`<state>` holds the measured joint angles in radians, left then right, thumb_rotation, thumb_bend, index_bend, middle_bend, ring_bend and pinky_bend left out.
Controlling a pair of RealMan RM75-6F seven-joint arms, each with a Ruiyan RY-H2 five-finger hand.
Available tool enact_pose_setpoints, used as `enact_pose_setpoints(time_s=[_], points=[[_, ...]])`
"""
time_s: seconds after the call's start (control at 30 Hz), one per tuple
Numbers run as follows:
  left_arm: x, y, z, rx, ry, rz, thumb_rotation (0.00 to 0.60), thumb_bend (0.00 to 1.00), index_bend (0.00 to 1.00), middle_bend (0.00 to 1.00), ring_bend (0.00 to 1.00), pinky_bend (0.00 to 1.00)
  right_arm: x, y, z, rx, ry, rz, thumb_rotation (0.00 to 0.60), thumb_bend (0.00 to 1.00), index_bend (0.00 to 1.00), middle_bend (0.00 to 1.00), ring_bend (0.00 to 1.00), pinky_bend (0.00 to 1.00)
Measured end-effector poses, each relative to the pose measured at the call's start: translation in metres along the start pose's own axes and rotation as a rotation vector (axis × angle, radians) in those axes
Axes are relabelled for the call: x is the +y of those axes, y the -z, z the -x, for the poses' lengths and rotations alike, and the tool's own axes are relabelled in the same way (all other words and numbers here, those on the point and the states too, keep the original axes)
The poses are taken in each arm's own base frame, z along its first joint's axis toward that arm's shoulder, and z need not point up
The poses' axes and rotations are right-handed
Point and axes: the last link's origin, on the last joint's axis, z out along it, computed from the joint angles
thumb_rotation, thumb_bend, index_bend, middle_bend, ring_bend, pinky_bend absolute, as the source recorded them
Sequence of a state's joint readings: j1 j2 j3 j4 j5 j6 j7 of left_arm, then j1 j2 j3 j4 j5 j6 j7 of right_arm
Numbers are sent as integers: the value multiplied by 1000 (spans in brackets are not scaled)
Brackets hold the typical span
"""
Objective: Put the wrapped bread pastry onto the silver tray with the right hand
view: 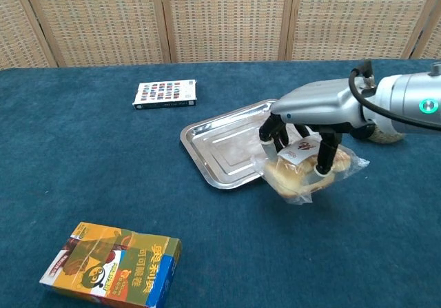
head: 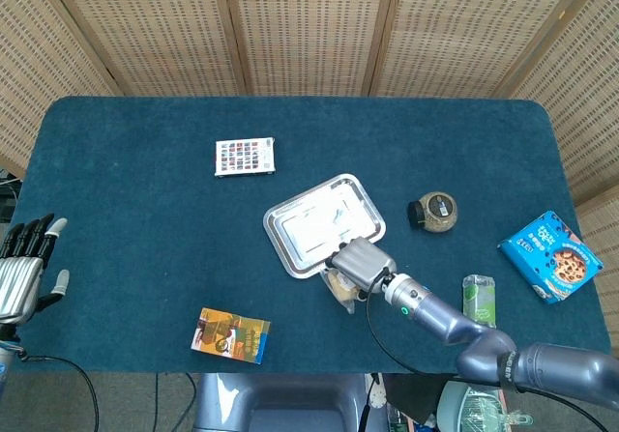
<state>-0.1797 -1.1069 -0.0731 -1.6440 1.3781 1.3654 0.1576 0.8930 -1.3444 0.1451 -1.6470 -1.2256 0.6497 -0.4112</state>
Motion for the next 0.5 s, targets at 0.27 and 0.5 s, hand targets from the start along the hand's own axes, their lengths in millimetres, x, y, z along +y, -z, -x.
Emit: enact_pose_setpoints(time_s=[0.27, 0.5], points=[[-6, -5, 2, -16, 12, -24, 600, 495, 0, 0, 0, 0, 11, -25, -19, 14, 6, 10, 600, 227, 451, 475, 356, 488], [-12, -7, 2, -25, 19, -43, 600, 495, 0, 0, 0, 0, 17, -48, -25, 4, 10, 13, 600, 227, 451, 474, 356, 488]])
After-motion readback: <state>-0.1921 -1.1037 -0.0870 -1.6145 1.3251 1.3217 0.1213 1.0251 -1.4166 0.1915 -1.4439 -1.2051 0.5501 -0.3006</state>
